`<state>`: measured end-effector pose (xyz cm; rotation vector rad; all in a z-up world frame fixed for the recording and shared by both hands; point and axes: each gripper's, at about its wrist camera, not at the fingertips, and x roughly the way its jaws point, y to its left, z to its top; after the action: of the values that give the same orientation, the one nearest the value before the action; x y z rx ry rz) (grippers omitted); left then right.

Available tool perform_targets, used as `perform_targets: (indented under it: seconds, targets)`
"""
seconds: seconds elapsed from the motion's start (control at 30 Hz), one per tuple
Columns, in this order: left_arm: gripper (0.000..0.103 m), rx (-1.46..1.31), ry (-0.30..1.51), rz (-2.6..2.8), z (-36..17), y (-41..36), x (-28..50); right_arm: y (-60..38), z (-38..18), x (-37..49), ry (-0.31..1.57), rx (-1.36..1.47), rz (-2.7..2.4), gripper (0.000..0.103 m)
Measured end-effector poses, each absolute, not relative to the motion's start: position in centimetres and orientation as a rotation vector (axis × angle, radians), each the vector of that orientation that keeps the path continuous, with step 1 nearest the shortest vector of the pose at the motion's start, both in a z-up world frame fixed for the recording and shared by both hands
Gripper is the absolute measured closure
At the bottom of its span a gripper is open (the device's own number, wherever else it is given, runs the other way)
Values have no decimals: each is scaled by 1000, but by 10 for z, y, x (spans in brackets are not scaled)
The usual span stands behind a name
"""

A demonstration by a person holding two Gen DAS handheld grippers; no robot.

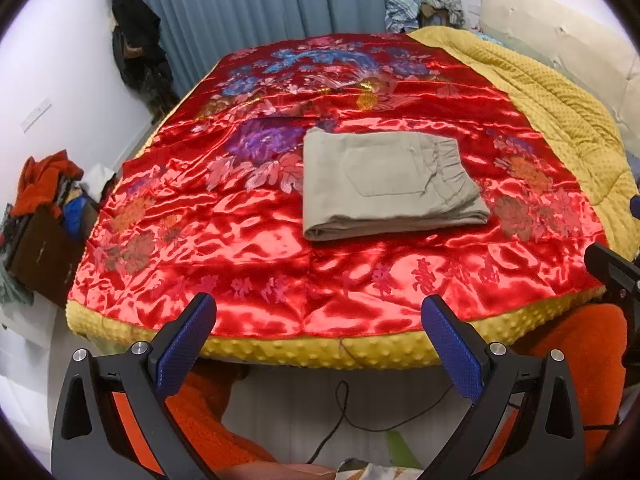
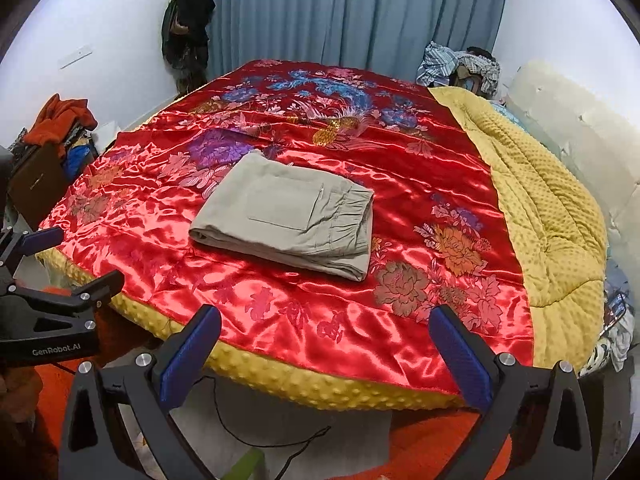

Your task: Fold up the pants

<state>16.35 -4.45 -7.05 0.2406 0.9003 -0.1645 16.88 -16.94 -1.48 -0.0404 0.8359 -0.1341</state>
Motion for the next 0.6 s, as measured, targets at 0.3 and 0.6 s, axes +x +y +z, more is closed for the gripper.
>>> perform_targets:
  seconds: [0.3,0.6]
  targets:
    - [1,246,900,-168,-69,-47,162,-170,-14,167,836,-33,-134,1]
    - [1,261,895,-168,-70,-48,163,-170,-14,167,841,-22,-127,1]
